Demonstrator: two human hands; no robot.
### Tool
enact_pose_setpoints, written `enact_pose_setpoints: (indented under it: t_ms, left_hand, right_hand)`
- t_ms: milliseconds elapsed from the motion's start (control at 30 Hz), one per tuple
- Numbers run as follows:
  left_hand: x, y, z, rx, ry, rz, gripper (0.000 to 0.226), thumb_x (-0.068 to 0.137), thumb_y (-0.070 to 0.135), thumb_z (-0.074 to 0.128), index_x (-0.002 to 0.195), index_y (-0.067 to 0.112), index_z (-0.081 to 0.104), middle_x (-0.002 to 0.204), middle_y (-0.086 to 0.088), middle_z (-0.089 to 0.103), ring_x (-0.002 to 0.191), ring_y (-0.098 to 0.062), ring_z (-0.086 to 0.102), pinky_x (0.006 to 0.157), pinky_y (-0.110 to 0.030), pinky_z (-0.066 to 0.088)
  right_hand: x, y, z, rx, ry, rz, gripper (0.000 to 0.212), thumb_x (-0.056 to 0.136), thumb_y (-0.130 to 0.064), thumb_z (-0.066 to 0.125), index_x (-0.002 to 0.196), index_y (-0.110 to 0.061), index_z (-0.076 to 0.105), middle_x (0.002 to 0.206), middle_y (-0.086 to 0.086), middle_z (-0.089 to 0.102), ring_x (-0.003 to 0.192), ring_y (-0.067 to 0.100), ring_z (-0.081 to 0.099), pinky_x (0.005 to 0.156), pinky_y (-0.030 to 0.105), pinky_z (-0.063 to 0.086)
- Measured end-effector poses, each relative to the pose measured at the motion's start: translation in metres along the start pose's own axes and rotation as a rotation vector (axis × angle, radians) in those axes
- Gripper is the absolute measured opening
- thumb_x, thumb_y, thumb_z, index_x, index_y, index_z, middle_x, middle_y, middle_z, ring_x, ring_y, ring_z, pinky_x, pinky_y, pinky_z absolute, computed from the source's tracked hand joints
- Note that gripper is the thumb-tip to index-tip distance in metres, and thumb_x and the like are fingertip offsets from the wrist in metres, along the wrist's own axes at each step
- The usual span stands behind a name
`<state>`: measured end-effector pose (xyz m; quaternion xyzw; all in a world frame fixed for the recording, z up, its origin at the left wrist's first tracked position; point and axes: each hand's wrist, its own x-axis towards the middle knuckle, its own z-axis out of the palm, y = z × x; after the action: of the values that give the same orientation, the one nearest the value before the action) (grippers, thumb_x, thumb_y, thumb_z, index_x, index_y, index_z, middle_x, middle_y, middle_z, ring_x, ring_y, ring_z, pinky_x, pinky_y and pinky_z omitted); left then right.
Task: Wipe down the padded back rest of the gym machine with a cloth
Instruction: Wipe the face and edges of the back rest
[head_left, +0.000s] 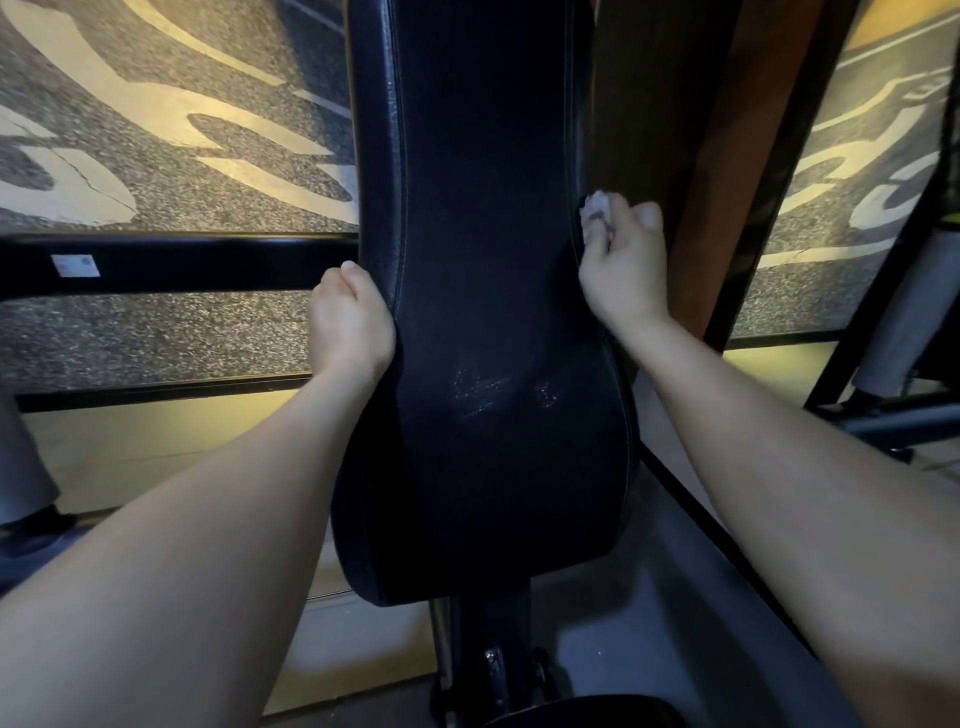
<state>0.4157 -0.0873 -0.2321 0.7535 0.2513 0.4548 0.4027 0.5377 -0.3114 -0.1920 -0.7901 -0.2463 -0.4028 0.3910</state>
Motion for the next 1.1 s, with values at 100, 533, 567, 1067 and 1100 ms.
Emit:
enact_pose_setpoints:
  t_ms: [100,533,567,1067,1100]
  left_hand:
    - [0.000,-0.001,0.001,0.007,-0.002,-0.005,0.053,0.108,0.035,0.020,0.109,0.000,0.060,0.113,-0.022,0.061,0.104,-0.038,0.056,0.088,-0.041,0.040]
    - [-0.003,0.001,0.000,0.011,0.008,-0.025,0.055,0.107,0.038,0.020,0.106,0.002,0.060,0.110,-0.020,0.062,0.102,-0.036,0.057,0.090,-0.044,0.043]
    - [-0.002,0.001,0.001,0.011,0.012,-0.024,0.054,0.107,0.038,0.020,0.106,0.001,0.060,0.110,-0.020,0.062,0.102,-0.037,0.057,0.090,-0.044,0.043]
    - [-0.001,0.000,0.002,0.025,0.028,-0.029,0.054,0.108,0.036,0.022,0.115,0.000,0.062,0.119,-0.023,0.062,0.112,-0.040,0.056,0.097,-0.043,0.041]
    - [-0.001,0.001,0.002,0.024,0.032,-0.031,0.054,0.108,0.036,0.023,0.114,0.000,0.062,0.119,-0.023,0.062,0.111,-0.040,0.056,0.096,-0.043,0.041]
  right_hand:
    - [-0.038,0.016,-0.007,0.002,-0.049,0.022,0.027,0.102,-0.013,0.045,0.123,-0.007,0.061,0.106,0.009,0.043,0.080,0.006,0.044,0.074,-0.004,0.031]
    - [-0.056,0.035,-0.016,-0.064,-0.110,-0.091,0.021,0.102,-0.017,0.049,0.114,-0.006,0.061,0.100,0.008,0.044,0.081,0.011,0.044,0.070,-0.002,0.033]
    - [-0.059,0.037,-0.016,-0.070,-0.109,-0.096,0.023,0.102,-0.016,0.049,0.119,-0.006,0.061,0.101,0.009,0.044,0.082,0.010,0.044,0.072,-0.002,0.033]
    - [-0.075,0.055,-0.015,-0.110,-0.117,-0.097,0.028,0.104,-0.021,0.047,0.118,-0.002,0.061,0.105,0.012,0.050,0.086,0.021,0.054,0.070,0.018,0.035]
    - [-0.069,0.054,-0.015,-0.098,-0.132,-0.096,0.029,0.105,-0.023,0.046,0.117,-0.001,0.062,0.106,0.015,0.052,0.086,0.022,0.055,0.072,0.020,0.037]
